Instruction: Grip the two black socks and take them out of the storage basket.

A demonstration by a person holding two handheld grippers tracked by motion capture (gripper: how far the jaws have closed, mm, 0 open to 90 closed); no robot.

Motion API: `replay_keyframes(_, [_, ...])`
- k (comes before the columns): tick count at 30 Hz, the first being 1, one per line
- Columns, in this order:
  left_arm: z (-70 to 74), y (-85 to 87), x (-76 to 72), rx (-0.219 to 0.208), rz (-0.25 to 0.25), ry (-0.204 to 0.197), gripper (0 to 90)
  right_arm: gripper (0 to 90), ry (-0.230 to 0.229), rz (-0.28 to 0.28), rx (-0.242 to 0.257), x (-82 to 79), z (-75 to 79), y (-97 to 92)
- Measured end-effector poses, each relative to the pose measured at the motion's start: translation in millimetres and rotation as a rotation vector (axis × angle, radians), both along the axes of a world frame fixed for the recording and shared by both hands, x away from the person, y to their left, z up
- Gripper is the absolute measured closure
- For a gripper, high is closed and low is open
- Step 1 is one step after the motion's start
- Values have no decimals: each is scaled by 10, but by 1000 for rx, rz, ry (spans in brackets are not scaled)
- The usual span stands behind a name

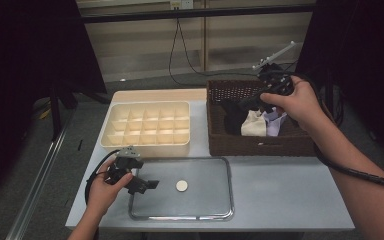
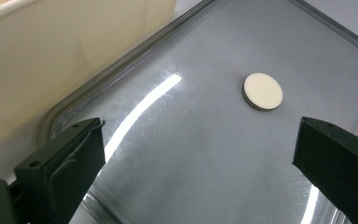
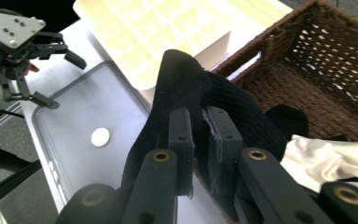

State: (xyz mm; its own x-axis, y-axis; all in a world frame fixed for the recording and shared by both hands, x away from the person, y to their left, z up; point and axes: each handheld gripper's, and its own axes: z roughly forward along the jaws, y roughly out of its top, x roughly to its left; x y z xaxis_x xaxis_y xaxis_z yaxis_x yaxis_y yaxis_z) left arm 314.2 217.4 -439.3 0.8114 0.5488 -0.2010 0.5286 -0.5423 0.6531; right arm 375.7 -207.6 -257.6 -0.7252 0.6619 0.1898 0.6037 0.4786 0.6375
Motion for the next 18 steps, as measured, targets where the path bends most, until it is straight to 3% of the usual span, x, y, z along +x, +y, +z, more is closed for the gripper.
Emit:
replay_keyframes(10, [11,-2,-4,-6,-1,-1,19,810,1,53,6,-165,-89,116])
replay_keyframes(13, [15,-11,-5,9,-4,0,19,795,2,59,30,-202,-140,130])
replay_keyframes(15, [11,-15,-3,10,-6,2,19,740,2,65,32,-217,-186,143])
replay_keyframes(16, [11,-15,-1,12,-7,3,19,668,4,60,33,-219,-211,149])
replay_keyframes(18, [5,-16,1,10,-8,5,19,640,11,66,37,-215,-254,154])
